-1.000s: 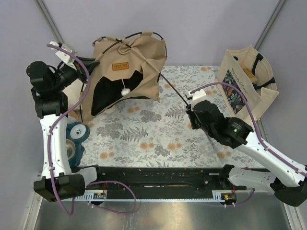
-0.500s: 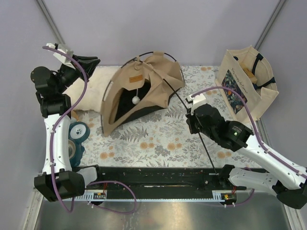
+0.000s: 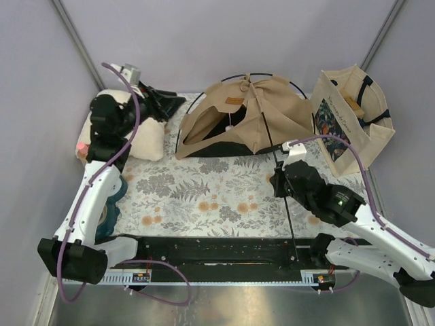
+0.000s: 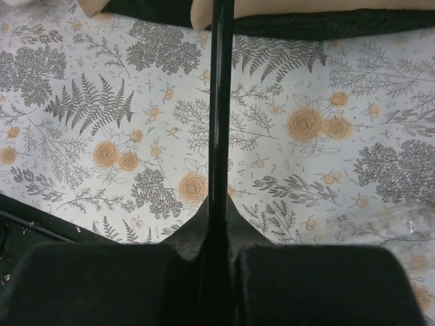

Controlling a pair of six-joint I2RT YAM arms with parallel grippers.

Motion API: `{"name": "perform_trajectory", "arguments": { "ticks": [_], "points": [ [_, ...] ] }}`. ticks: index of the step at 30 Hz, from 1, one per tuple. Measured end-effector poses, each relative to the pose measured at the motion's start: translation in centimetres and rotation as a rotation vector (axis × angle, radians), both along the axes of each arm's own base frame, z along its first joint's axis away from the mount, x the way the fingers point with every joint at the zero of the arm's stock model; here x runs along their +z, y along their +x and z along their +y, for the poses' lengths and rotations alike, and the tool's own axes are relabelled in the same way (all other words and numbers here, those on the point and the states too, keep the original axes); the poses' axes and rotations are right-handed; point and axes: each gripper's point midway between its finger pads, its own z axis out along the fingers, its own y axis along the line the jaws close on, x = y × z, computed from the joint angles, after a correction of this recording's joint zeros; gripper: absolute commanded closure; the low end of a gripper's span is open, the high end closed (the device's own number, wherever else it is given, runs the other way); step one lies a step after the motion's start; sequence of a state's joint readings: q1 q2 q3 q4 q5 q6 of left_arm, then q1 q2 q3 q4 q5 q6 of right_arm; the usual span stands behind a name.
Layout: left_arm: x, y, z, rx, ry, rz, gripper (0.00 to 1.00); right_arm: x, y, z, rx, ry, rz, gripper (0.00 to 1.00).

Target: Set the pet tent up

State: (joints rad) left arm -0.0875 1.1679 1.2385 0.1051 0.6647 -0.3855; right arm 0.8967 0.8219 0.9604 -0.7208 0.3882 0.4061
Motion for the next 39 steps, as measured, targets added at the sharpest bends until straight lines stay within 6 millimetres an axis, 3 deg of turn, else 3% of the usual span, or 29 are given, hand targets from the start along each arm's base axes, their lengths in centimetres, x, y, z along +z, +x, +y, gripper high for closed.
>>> {"name": "perform_trajectory", "arguments": {
  "ticks": [4, 9, 10, 12, 15, 17, 21, 28, 32, 36, 38, 39],
  "points": [
    [-2.6, -2.0, -5.4, -0.081, -0.026, 0.106, 0.48, -1.9, 0.2, 0.9, -0.021, 0.069, 0.012, 1.0],
    [-10.9, -6.1, -11.5, -0.201, 0.025, 0.287, 0.29, -2.7, -0.3, 2.8, 0.01, 0.234, 0.016, 1.0],
    [-13.0, -7.1, -12.2, -0.217, 0.026, 0.323, 0.26, -2.6, -0.3, 3.4, 0.025, 0.27, 0.015, 1.0],
    [-17.2, -9.1, -13.1, -0.239, 0.02, 0.406, 0.11, -2.7, -0.5, 4.7, 0.062, 0.327, 0.023, 1.0],
    [-20.4, -10.9, -13.9, -0.246, -0.012, 0.479, 0.07, -3.1, -1.0, 6.8, 0.14, 0.383, 0.054, 1.0],
    [-20.3, -11.3, -14.7, -0.25, -0.029, 0.476, 0.01, -3.3, -1.4, 8.3, 0.196, 0.411, 0.084, 1.0],
    [-17.7, -11.5, -16.3, -0.261, -0.069, 0.397, 0.01, -3.1, -1.8, 10.8, 0.285, 0.472, 0.117, 1.0],
    [-14.3, -10.3, -14.9, -0.164, -0.166, 0.289, 0.01, -3.1, -1.9, 13.1, 0.355, 0.52, 0.147, 1.0],
    [-14.1, -9.4, -15.4, -0.148, -0.175, 0.305, 0.06, -3.6, -2.0, 13.6, 0.373, 0.519, 0.165, 0.99],
    [-15.8, -7.7, -17.2, -0.14, -0.151, 0.375, 0.31, -3.6, -2.1, 13.7, 0.378, 0.52, 0.168, 0.94],
    [-16.7, -7.0, -17.9, -0.136, -0.137, 0.406, 0.55, -3.7, -2.1, 13.6, 0.377, 0.517, 0.17, 0.84],
    [-17.1, -6.8, -18.3, -0.137, -0.134, 0.422, 0.73, -3.7, -2.2, 13.5, 0.376, 0.515, 0.172, 0.71]
  ]
}}
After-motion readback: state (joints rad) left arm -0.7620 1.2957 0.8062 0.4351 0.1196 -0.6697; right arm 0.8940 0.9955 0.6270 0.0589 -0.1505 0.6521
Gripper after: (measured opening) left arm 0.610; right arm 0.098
